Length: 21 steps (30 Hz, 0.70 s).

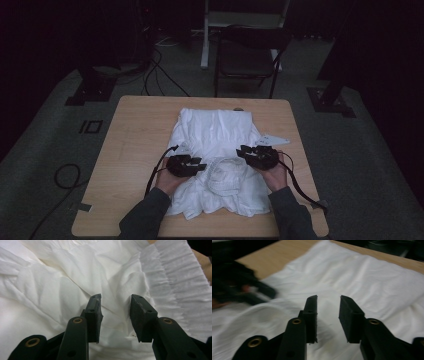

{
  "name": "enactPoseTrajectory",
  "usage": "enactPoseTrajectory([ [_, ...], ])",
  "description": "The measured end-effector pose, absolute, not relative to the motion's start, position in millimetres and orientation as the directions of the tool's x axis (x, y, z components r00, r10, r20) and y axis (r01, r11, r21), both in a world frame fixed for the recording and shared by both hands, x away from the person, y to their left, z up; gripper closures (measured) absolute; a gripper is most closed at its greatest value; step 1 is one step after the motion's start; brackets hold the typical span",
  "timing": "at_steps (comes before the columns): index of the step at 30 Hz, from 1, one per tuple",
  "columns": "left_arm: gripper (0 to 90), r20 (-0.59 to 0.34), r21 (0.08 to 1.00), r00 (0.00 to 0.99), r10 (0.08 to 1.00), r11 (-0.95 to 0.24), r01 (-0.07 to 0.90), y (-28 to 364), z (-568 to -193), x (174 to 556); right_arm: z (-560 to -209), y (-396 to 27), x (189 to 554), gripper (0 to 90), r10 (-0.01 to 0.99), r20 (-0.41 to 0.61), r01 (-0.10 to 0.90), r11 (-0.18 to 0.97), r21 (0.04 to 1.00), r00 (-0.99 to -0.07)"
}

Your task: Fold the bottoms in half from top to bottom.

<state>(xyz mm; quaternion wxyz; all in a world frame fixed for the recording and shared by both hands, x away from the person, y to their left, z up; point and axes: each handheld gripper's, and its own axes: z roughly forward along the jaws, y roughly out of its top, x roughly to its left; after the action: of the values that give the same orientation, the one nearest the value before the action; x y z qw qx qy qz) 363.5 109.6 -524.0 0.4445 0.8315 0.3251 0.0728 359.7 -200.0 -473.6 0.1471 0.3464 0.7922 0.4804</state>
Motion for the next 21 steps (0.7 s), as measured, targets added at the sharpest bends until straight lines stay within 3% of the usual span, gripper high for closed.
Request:
enactPoseTrajectory([
  [5,60.0,-0.163,0.790,0.777,0.608,-0.391,0.472,107,-522,365,-485,-186,336,80.1,0.599,0.087,0.393,0.402,0.827,-0.796],
  [8,59.9,-0.152,0.792,0.779,0.608,-0.397,0.464,102,-521,366,-508,-166,329,85.1,0.582,-0.001,0.380,0.532,0.757,-0.813],
  [14,59.8,-0.151,0.787,0.773,0.616,-0.398,0.471,96,-524,373,-526,-142,339,86.2,0.564,-0.017,0.396,0.600,0.695,-0.825],
  [21,59.8,-0.141,0.778,0.779,0.611,-0.418,0.469,84,-526,373,-517,-122,320,84.8,0.441,-0.025,0.286,0.624,0.727,-0.897],
])
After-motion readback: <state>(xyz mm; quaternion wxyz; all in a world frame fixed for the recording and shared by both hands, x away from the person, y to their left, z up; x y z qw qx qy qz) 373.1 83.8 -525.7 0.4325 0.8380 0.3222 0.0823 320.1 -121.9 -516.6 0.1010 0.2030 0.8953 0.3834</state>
